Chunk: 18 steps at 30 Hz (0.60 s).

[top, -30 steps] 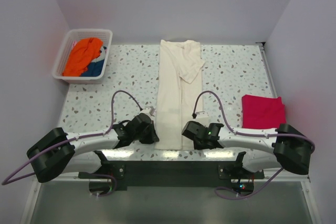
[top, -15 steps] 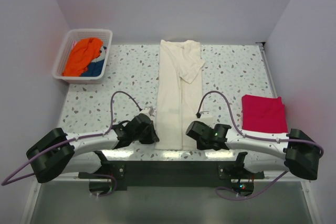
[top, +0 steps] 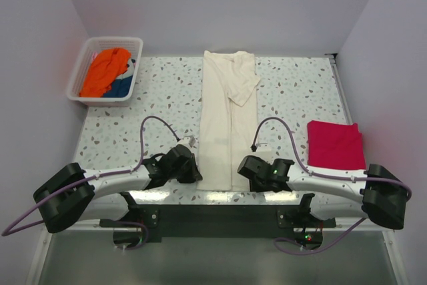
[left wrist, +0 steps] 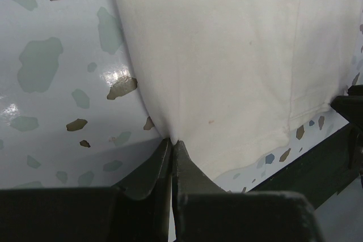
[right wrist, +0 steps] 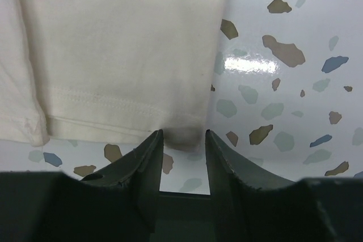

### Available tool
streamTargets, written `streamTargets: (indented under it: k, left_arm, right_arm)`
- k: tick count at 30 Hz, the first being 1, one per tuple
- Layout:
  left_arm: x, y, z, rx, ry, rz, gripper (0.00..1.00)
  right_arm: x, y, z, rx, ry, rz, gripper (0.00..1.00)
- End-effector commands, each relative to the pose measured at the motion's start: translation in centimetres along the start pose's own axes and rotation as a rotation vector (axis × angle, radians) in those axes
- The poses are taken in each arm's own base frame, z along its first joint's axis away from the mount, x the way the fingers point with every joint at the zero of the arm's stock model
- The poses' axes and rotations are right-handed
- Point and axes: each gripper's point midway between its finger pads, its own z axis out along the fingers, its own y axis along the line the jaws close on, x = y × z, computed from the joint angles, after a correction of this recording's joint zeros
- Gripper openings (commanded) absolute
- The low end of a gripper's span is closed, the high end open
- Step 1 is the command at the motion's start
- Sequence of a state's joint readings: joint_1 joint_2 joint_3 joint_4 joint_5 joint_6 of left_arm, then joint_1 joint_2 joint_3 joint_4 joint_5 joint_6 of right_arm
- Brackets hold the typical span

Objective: Fold and stack the t-shirts
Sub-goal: Fold the tshirt

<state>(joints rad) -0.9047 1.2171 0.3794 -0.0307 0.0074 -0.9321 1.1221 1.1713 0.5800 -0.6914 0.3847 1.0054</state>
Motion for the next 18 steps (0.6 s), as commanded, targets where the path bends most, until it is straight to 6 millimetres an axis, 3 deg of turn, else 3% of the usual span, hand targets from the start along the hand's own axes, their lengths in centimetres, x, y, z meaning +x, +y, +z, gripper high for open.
streamTargets:
  k: [1, 4, 6, 10, 18]
  left_arm:
    - [2.52, 2.87, -0.12, -0.088, 0.078, 0.009, 0.0]
    - [2.64, 3.01, -0.09, -0.092, 0.081, 0.007, 0.0]
    - [2.63, 2.96, -0.11, -0.09, 0.081, 0.007, 0.0]
    - [2.68, 3.02, -0.09, -0.09, 0.081, 0.007, 0.0]
    - [2.79, 3.08, -0.08, -0.088, 0.084, 0.008, 0.0]
  right_arm:
    - [-1.48, 0.48, -0.5, -0.002, -0.057, 0.02, 0.39]
    - [-1.45, 0.5, -0.16, 0.015, -0.053, 0.005, 0.34]
    - [-1.34, 0.64, 0.05, 0.02, -0.044, -0.002, 0.25]
    - [-1.04, 0.68, 0.45, 0.023, -0.035, -0.006, 0.2]
    - [-1.6, 1.17, -0.13, 0.001, -0.047, 0.001, 0.39]
